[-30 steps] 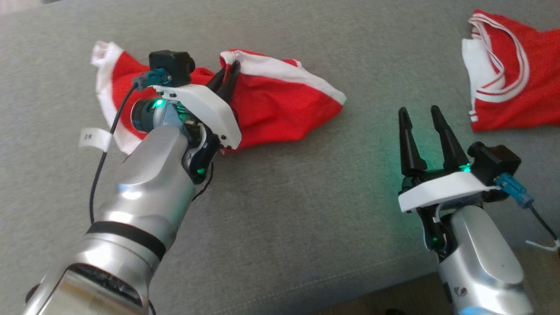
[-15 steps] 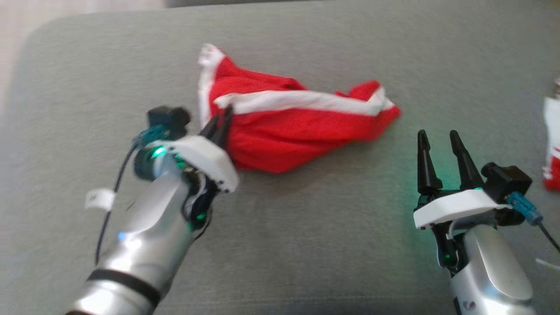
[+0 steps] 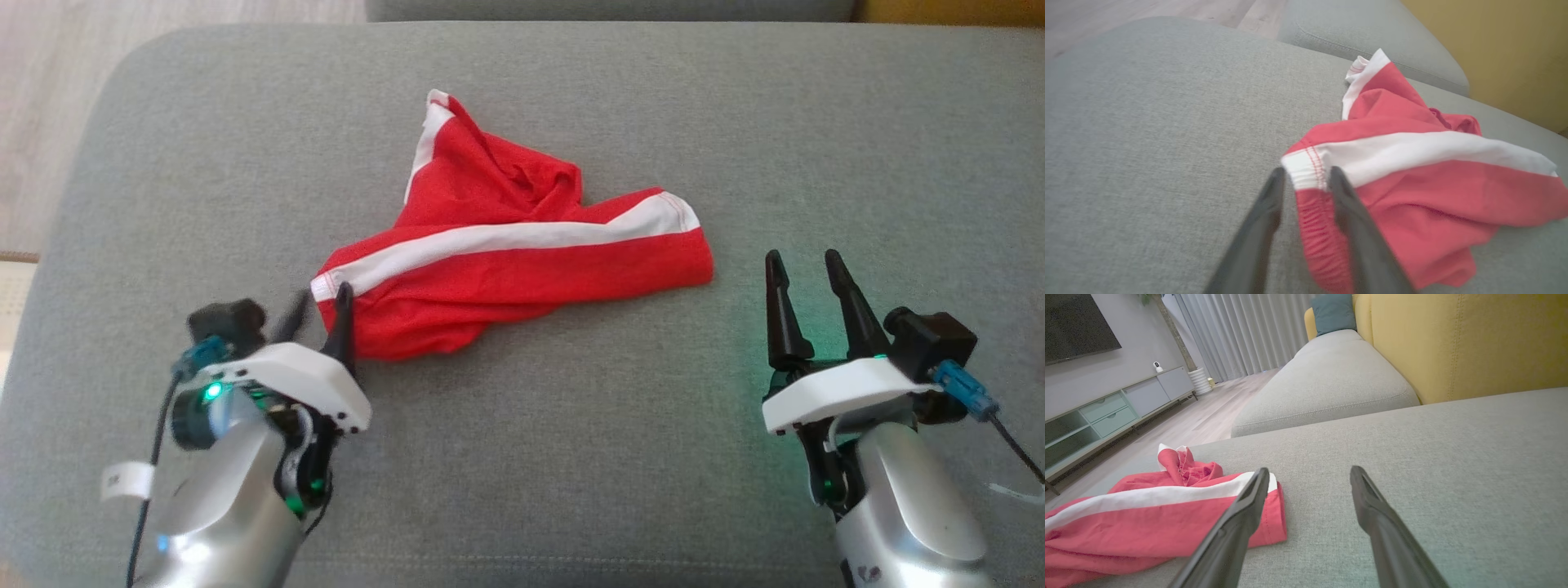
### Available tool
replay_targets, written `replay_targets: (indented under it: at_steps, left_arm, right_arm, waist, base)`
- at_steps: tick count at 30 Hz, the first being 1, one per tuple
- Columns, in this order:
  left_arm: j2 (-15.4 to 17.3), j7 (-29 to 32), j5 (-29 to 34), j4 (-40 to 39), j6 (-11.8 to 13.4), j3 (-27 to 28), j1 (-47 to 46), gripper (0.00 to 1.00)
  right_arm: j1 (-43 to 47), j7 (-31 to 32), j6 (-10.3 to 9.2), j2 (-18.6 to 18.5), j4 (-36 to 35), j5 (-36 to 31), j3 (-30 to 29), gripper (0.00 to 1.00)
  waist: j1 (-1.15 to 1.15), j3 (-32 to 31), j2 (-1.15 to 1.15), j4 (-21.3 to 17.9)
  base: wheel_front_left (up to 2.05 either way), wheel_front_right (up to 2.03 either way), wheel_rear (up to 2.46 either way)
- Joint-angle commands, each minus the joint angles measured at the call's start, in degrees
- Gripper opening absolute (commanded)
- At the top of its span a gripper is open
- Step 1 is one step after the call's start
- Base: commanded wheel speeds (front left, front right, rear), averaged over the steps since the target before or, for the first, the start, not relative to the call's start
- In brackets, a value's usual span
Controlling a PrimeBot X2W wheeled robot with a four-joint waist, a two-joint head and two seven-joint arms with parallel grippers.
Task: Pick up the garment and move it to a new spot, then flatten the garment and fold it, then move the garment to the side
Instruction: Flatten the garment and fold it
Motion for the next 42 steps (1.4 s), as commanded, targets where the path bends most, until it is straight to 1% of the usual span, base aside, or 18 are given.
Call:
replay_targets:
  at_steps: [1,5,8,9,14,23,29,34,35,42]
  left_arm:
    - [2.1,-0.7,1.9,-3.0,1.2,4.4,-0.8,1.00]
    - [1.8,-0.7,6.8,-7.1,3.3,8.7,2.5,1.00]
    - [1.3,-0.7,11.0,-10.8,4.5,11.7,4.8,1.00]
    - [1.3,-0.7,11.0,-10.8,4.5,11.7,4.8,1.00]
    - [0.2,-0.7,17.2,-15.5,4.8,15.7,8.7,1.00]
    - [-2.5,-0.7,25.1,-20.4,4.2,20.0,16.1,1.00]
    - [-3.9,-0.7,27.9,-20.9,3.3,21.7,18.4,1.00]
    - [-4.8,-0.7,28.5,-20.5,2.0,23.0,18.3,1.00]
    - [-5.2,-0.7,27.8,-20.3,0.9,23.6,18.0,1.00]
    - [-6.2,-0.7,22.7,-19.2,-3.8,27.1,15.4,1.00]
  right_arm:
    - [-1.5,-0.6,0.37,0.0,-1.4,-0.5,1.2,1.00]
    - [-1.6,-0.6,0.37,0.0,-1.6,-0.4,1.2,1.00]
    - [-1.4,-0.6,0.37,0.0,-2.0,-0.6,0.8,1.00]
    - [-1.4,-0.6,0.37,0.0,-2.0,-0.6,0.8,1.00]
    - [-1.1,-0.6,0.37,0.0,-3.2,-1.1,0.6,1.00]
    - [1.4,-0.6,0.37,0.0,-4.6,-4.0,1.7,1.00]
    - [3.2,-0.6,0.37,0.0,-5.0,-4.1,2.1,1.00]
    - [3.4,-0.6,0.37,0.0,-5.1,-3.7,2.2,1.00]
    - [3.3,-0.6,0.37,0.0,-5.2,-3.6,2.3,1.00]
    - [2.1,-0.6,0.37,0.0,-5.7,-2.9,2.6,1.00]
  waist:
    - [0.00,0.1,0.00,-0.7]
    - [0.00,-0.3,0.00,-1.6]
    - [0.00,-0.8,0.00,-2.1]
    - [0.00,-0.8,0.00,-2.1]
    - [0.00,-1.8,0.00,-3.0]
    - [0.00,-4.2,0.00,-4.8]
    - [0.00,-4.3,0.00,-5.2]
    - [0.00,-4.1,0.00,-5.2]
    - [0.00,-3.9,0.00,-5.1]
    - [0.00,-1.0,0.00,-5.1]
  base:
    - [0.00,0.00,0.00]
    - [0.00,0.00,0.00]
    - [0.00,0.00,0.00]
    - [0.00,0.00,0.00]
    - [0.00,0.00,0.00]
    - [0.00,0.00,0.00]
    - [0.00,0.00,0.00]
    - [0.00,0.00,0.00]
    - [0.00,0.00,0.00]
    - [0.00,0.00,0.00]
